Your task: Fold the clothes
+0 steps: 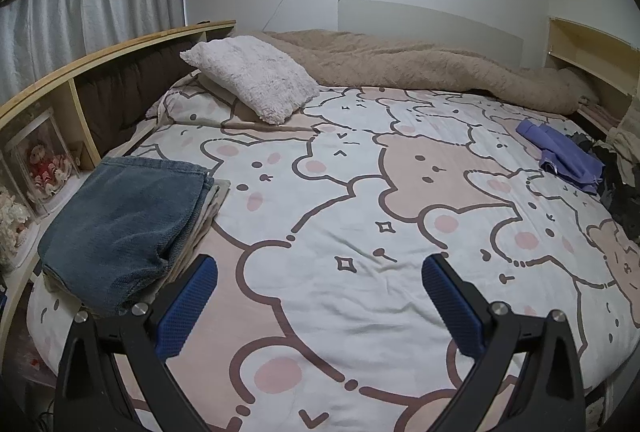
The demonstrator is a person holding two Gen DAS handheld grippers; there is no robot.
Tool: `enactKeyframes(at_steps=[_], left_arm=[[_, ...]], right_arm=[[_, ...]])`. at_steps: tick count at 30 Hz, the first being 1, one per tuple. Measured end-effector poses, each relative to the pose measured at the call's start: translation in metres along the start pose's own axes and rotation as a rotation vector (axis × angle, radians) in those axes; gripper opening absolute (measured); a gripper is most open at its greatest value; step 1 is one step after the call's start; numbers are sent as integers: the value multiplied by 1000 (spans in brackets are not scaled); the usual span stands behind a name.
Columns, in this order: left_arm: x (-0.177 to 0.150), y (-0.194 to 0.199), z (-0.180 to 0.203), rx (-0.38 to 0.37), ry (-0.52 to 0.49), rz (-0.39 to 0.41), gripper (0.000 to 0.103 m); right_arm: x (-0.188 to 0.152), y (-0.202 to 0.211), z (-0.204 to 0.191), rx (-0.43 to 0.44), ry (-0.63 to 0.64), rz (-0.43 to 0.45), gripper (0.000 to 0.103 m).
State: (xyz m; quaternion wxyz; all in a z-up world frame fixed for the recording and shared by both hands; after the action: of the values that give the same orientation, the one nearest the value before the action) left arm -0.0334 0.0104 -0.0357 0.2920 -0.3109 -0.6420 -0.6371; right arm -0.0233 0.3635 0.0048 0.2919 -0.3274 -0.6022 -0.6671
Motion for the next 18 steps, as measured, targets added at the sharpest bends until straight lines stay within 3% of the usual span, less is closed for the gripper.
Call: enactKeyframes(at_steps=[18], left_arm=[[-1,-17,7,-34,6,-30,103]], right_arm=[[-1,-17,11,-14,-13,-24,99]])
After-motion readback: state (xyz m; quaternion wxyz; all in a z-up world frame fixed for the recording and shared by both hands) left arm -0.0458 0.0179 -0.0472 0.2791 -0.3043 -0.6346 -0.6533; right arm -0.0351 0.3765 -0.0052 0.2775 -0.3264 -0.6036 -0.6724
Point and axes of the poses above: each gripper's, at about its wrist camera, not at the fingertips, and y roughly against the way its jaws point, z to its right, x to its top, the point moved 2 cm from there along -y, roughly the way its jaws point, and after that the axes turned 2 degrees about -z, right-handed, at the moved point
